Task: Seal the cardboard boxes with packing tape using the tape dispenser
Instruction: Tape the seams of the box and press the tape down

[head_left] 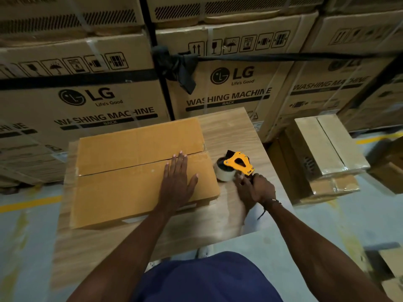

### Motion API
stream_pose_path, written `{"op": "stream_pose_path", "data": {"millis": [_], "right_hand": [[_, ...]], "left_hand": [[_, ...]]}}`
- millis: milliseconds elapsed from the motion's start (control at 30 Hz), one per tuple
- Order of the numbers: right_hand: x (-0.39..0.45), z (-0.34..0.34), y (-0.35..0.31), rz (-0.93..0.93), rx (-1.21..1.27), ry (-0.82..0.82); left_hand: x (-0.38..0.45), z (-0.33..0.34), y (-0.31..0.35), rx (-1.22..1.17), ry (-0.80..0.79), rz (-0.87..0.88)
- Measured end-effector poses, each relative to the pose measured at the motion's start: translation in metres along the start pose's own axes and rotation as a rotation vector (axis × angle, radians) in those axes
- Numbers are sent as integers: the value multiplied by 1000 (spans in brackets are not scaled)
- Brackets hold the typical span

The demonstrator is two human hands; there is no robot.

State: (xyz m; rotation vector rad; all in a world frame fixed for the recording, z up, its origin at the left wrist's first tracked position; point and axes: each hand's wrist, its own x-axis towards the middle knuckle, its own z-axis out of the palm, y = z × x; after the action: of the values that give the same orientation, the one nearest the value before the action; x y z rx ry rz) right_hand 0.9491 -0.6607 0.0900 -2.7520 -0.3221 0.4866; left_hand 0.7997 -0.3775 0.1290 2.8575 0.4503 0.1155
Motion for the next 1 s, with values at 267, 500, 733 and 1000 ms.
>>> {"op": "stream_pose_path", "data": {"millis": [267,500,733,1000], "right_hand": [[44,-82,-43,-6,606,-17],[50,-139,-129,-236,877,-330],[31,-114,-249,-433,803,-681],[-1,-54,-364,-568,592,-907]], "left_hand": [[0,-3,2,13,-9,1],[13,-22,0,-367,-6,-101],[27,-105,-30,-1774,-8,-853],[-21,-158,-134,-2069,155,-1084]]}}
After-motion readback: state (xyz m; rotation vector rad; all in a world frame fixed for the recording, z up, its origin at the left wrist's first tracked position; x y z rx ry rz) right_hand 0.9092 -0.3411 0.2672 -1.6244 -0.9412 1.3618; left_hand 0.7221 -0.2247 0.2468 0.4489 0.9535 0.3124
